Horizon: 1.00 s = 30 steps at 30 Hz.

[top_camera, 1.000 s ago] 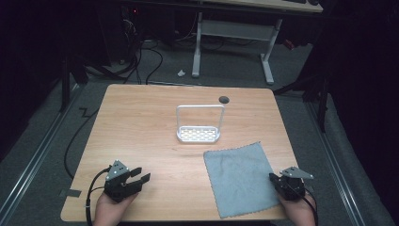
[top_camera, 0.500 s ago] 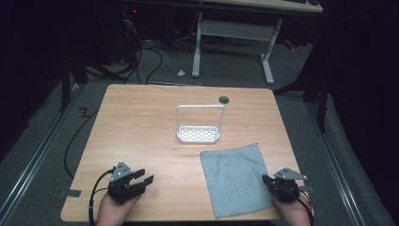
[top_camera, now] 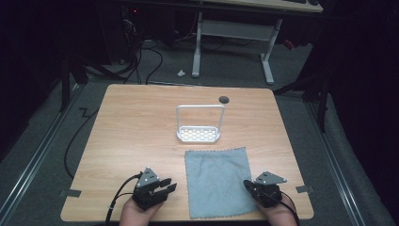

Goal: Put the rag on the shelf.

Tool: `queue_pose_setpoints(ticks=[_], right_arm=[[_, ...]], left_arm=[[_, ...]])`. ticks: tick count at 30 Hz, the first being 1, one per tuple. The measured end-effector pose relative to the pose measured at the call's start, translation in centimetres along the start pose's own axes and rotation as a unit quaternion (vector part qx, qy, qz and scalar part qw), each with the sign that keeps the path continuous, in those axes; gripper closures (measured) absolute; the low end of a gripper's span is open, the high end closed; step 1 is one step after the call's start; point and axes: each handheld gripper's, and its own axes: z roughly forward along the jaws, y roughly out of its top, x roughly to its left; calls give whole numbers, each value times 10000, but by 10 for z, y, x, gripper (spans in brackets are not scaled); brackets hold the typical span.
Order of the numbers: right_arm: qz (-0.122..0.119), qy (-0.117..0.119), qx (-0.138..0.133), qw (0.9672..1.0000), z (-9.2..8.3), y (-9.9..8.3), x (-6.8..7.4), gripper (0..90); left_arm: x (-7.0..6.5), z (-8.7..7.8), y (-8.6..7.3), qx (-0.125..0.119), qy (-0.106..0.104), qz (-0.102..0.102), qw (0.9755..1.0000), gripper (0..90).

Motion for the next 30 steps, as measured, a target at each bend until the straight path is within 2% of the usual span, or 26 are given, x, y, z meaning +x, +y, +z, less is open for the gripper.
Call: queue_pose_setpoints(ticks=[3,5,8,16,20,24,30], right_arm=[[-83,41,2,10000,2,3,5,900],[-118,52,7,9999,3,4,7,900],[-160,91,-4,9998,4,5,9,900],[-207,130,-6,9997,4,5,12,900],[-235,134,-13,9996,4,5,13,892],[-222,177,-32,9996,4,5,13,890],[-253,364,-36,9990,1,2,19,886]], left_arm=[[-11,12,1,182,-29,254,9995,807],[-16,18,-1,293,-137,318,9990,851],[-23,24,-3,459,-158,514,9975,875],[-24,28,-5,572,-180,626,9962,868],[-19,23,-6,595,-72,688,9958,871],[-11,16,-8,605,-22,579,9965,871],[-12,3,-17,625,7,562,9965,871]])
